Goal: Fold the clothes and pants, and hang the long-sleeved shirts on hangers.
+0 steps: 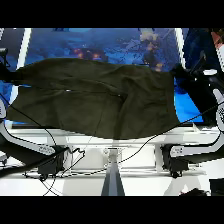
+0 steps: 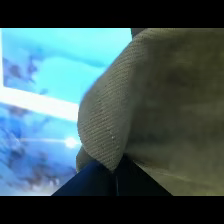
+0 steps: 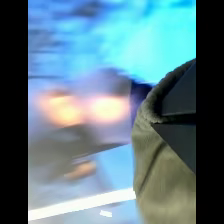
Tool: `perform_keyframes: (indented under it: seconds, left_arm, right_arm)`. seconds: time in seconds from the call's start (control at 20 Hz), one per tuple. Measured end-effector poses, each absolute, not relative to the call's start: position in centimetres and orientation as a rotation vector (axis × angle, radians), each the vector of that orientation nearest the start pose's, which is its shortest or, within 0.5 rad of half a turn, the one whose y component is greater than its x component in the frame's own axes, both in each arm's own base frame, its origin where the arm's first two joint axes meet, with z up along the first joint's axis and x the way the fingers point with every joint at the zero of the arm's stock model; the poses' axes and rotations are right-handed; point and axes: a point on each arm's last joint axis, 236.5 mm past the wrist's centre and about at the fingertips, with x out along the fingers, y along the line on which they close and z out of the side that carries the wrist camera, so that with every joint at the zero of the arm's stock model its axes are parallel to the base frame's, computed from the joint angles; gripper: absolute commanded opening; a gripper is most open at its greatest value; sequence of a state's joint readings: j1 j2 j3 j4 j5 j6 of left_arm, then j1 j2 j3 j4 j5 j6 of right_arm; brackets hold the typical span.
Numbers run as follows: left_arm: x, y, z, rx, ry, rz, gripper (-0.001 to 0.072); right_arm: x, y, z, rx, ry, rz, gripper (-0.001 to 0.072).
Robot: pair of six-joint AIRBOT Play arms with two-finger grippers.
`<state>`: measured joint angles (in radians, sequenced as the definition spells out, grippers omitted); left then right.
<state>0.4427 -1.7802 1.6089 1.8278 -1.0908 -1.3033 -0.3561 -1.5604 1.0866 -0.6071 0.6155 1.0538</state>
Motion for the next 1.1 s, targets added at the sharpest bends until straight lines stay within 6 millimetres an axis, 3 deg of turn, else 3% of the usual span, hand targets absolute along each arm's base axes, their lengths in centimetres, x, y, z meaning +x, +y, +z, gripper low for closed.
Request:
perform_keyframes:
  seconds: [0.15, 0.3, 0.4, 0.6, 0.7, 0.8, 0.9, 1.05, 1.1]
  left_arm:
    - [46.6, 27.5, -1.3, 0.17, 1.223, 0.374, 0.0019]
    - [50.0, 27.6, 3.0, 0.146, 1.053, 0.39, 0.0018]
    - [52.0, 27.5, 6.4, 0.137, 0.928, 0.398, 0.0018]
    - [55.1, 27.2, 15.6, 0.15, 0.612, 0.413, 0.0018]
    - [55.3, 26.8, 17.7, 0.138, 0.552, 0.411, 0.0018]
    - [54.6, 26.5, 16.0, 0.107, 0.62, 0.402, 0.0018]
    - [53.0, 26.4, 10.8, 0.049, 0.799, 0.388, 0.0018]
    - [48.9, 26.1, 1.3, -0.044, 1.132, 0.361, 0.002]
    - [47.6, 26.0, -1.2, -0.065, 1.225, 0.355, 0.0099]
  right_arm:
    - [53.5, -8.6, 0.4, 0.628, 0.667, -0.039, 0.0034]
    - [55.2, -10.0, 3.4, 0.595, 0.574, -0.066, 0.0034]
    - [55.7, -10.5, 4.3, 0.58, 0.547, -0.075, 0.0034]
    - [55.9, -10.9, 4.7, 0.533, 0.54, -0.082, 0.0034]
    - [55.9, -11.1, 4.8, 0.517, 0.54, -0.083, 0.0034]
    - [55.8, -10.9, 4.6, 0.507, 0.55, -0.078, 0.0034]
    - [55.7, -10.8, 4.4, 0.494, 0.564, -0.07, 0.0034]
    - [55.4, -10.7, 4.1, 0.471, 0.582, -0.063, 0.0034]
    - [55.4, -10.7, 4.0, 0.465, 0.585, -0.062, 0.0049]
